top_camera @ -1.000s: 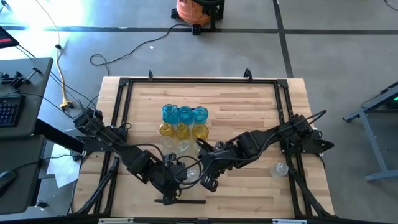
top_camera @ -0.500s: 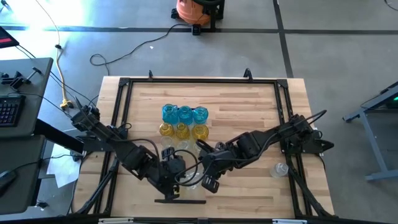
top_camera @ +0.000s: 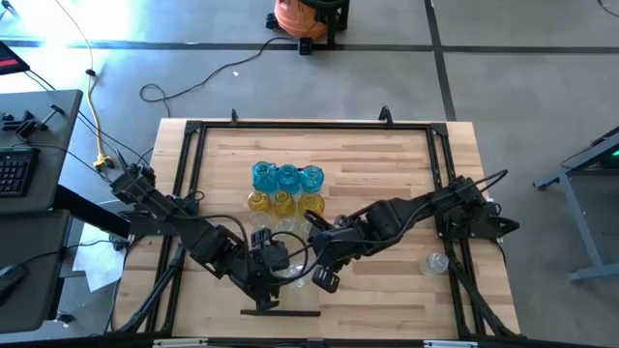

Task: Sort vases onto shelf
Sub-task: Put the bottom transparent vase on the shelf

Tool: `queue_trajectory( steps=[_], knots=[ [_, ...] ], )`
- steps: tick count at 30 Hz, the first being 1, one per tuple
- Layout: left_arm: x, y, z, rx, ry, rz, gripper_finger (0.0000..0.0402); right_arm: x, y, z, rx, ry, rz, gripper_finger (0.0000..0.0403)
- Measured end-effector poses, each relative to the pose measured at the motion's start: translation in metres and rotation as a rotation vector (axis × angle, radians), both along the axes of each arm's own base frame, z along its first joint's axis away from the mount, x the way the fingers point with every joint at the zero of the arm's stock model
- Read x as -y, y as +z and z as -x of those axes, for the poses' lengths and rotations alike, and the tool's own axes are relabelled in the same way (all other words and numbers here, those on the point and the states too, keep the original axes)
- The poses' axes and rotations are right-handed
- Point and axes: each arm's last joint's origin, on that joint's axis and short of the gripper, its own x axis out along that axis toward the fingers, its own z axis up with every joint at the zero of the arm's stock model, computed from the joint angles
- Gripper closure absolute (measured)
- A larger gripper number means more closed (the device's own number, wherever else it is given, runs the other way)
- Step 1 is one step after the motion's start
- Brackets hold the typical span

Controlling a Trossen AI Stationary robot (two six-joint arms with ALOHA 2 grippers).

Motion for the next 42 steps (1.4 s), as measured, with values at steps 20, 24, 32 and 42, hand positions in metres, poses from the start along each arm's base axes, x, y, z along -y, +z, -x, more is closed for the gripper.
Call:
queue_trajectory(
  steps=[20,24,32,42],
  knots=[
    [0.000,-0.022,-0.004,-0.017,0.004,0.096,0.0227,0.000,0.000,0.000,0.000,-0.009,-0.007,0.0396],
    [-0.002,-0.020,-0.005,-0.003,0.004,0.088,0.0231,0.000,0.000,0.000,0.002,-0.011,-0.005,0.0396],
    [-0.006,-0.021,-0.010,-0.010,-0.022,0.096,0.0231,0.000,0.001,-0.001,0.009,-0.009,-0.010,0.0396],
    [-0.011,-0.020,-0.015,0.020,-0.010,0.074,0.0232,0.002,0.024,0.003,0.084,-0.025,-0.026,0.0395]
  ],
)
